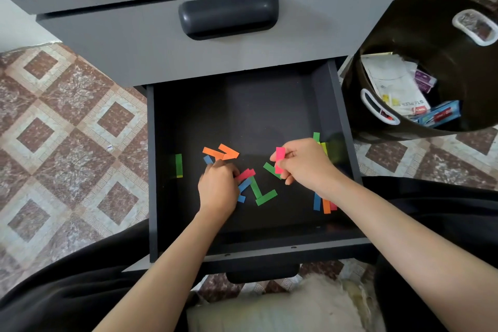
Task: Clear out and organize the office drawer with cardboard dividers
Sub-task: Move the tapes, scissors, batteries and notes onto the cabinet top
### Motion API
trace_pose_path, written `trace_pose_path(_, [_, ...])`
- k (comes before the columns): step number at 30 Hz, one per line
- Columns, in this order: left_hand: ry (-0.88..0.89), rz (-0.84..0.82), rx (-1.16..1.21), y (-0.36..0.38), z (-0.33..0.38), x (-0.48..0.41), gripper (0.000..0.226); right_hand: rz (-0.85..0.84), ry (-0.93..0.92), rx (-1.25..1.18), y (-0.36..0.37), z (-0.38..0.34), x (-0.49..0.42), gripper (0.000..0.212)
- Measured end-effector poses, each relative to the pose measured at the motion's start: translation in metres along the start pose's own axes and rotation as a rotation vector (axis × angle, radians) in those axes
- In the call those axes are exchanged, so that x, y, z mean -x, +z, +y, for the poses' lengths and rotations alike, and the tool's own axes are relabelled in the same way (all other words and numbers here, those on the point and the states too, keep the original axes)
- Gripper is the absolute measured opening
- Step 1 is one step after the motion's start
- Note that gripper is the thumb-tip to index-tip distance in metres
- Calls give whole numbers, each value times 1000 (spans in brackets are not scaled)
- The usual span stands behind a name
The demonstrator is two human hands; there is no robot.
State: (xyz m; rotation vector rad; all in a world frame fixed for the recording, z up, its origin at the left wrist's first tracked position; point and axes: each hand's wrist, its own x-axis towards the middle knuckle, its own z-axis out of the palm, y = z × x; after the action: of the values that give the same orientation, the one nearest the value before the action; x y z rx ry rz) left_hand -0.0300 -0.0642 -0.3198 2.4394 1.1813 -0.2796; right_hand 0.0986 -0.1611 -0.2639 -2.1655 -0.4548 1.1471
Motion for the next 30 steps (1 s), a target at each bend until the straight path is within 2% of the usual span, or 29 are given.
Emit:
trace_pose_path(5, [71, -49, -11, 2, 1, 0, 16, -6, -13, 60, 0, -2, 1, 15])
trace_pose_path(8, [61, -85, 49, 0, 1, 0, 14, 56, -24, 99, -1, -4, 1, 10])
trace_pose_path(13, [-221, -98, 637, -21, 1, -7, 19, 93, 12, 24, -4, -7, 1, 7])
trace_pose_path(16, [-289, -206, 944, -33, 9, -3, 14, 66, 72, -35, -4, -8, 2, 10])
trace_pose_path(19, [-295, -284, 1096, -40, 16, 2, 9, 68, 137, -104, -4, -10, 1, 16])
trace_pose_path(24, [-233, -356, 1115, -45, 24, 8, 5, 26, 181, -170, -4, -13, 2, 19])
trace_pose_path(30, [-217, -337, 1091, -48, 29, 9, 3, -59, 144, -289, -11, -19, 7, 18])
